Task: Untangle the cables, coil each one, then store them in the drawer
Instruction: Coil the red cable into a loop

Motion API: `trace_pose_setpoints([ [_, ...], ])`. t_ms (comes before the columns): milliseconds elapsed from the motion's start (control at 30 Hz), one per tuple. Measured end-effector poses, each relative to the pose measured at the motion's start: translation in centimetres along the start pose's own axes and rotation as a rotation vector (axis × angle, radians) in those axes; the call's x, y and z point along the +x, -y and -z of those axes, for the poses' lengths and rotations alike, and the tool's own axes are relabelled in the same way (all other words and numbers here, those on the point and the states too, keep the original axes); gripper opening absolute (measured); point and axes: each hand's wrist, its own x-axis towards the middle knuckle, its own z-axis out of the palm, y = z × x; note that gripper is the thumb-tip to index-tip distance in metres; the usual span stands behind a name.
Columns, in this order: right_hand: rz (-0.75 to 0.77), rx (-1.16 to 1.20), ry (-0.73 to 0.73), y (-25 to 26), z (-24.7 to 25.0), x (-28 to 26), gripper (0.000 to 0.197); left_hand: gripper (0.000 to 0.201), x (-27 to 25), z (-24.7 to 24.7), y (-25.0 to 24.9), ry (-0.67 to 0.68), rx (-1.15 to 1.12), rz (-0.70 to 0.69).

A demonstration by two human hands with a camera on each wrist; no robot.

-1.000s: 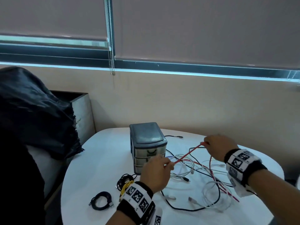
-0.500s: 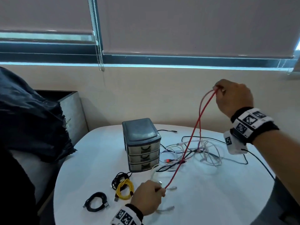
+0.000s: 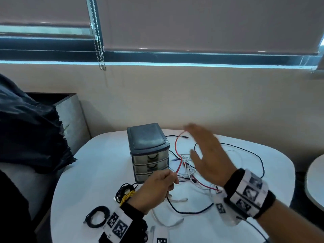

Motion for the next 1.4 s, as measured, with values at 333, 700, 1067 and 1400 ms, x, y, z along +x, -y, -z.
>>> trace_pose_setpoints([
  [333,-0.438,0.92,0.117,2.0,-3.9,-1.3,0.022,0.031,-2.0,3.5,-4.4,-0.203,-1.05,-0.271],
  [700,-0.051,0.48,0.19,5.7,0.3,-0.8,0.02,0.044,0.8,3.5,1.7,-0.373,0.332,-0.324],
  [1067,-0.266,0.621,0.185,1.9,-3.5,-1.9,0.017,0.035,-2.4,2.6,-4.3,-0.225,-0.937,-0.382],
  [1400,0.019,0.419,0.171,6.4,1.9,0.0,0.016,0.04,-2.2,3.2,0.5,-0.175,0.138,-0.372],
])
